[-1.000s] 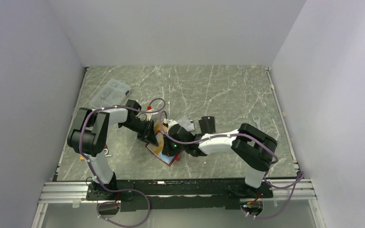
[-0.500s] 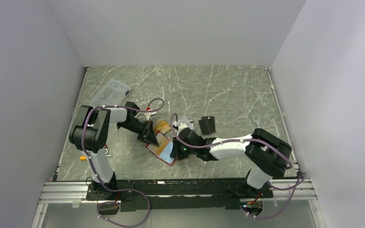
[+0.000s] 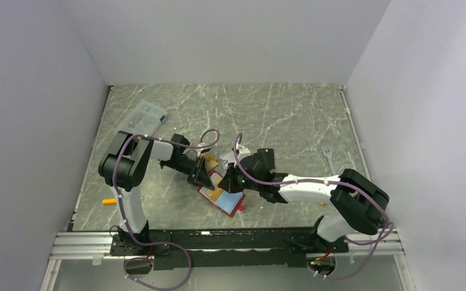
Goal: Put the credit cards into the card holder
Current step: Insert the credit card into the card holder.
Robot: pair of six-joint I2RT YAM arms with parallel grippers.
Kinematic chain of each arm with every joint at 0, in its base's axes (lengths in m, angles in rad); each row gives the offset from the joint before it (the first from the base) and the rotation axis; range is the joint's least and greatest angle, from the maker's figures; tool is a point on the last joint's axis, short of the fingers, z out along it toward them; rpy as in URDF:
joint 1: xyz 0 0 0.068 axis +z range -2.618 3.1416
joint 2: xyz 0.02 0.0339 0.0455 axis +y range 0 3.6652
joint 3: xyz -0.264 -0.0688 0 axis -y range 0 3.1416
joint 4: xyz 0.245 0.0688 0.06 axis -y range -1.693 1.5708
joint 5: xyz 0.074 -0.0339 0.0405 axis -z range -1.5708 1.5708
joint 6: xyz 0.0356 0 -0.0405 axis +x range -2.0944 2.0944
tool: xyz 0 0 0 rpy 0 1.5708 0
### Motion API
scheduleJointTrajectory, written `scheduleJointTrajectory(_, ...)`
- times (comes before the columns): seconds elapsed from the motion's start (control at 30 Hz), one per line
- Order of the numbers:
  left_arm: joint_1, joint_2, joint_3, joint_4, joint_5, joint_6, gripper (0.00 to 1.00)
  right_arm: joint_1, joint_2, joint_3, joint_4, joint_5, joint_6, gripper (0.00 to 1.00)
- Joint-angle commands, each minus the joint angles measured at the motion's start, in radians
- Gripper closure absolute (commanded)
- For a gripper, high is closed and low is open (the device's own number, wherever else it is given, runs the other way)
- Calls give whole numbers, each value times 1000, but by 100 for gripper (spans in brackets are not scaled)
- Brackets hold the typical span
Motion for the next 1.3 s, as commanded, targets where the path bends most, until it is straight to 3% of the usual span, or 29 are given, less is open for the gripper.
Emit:
scheduleJointTrajectory(0.0, -23, -36, -25, 211, -31, -157, 82, -3, -13, -40, 91, -4, 33, 100)
scheduleJointTrajectory(0.3, -28, -57, -34, 183, -153, -132, 73, 0, 88, -85, 149, -59, 32, 100)
scheduleJointTrajectory(0.47, -22, -72, -10, 88, -193, -75, 63, 0, 135, -80, 148, -70, 23, 100)
scheduleJointTrajectory(0.63, 25, -92, 2, 19, -222, -3, 62, 0, 141, -105, 149, -71, 29, 100)
scheduleJointTrajectory(1.27, 47, -112, -1, 32, -275, 3, 82, 6, 188, 20, 38, -64, -34, 100)
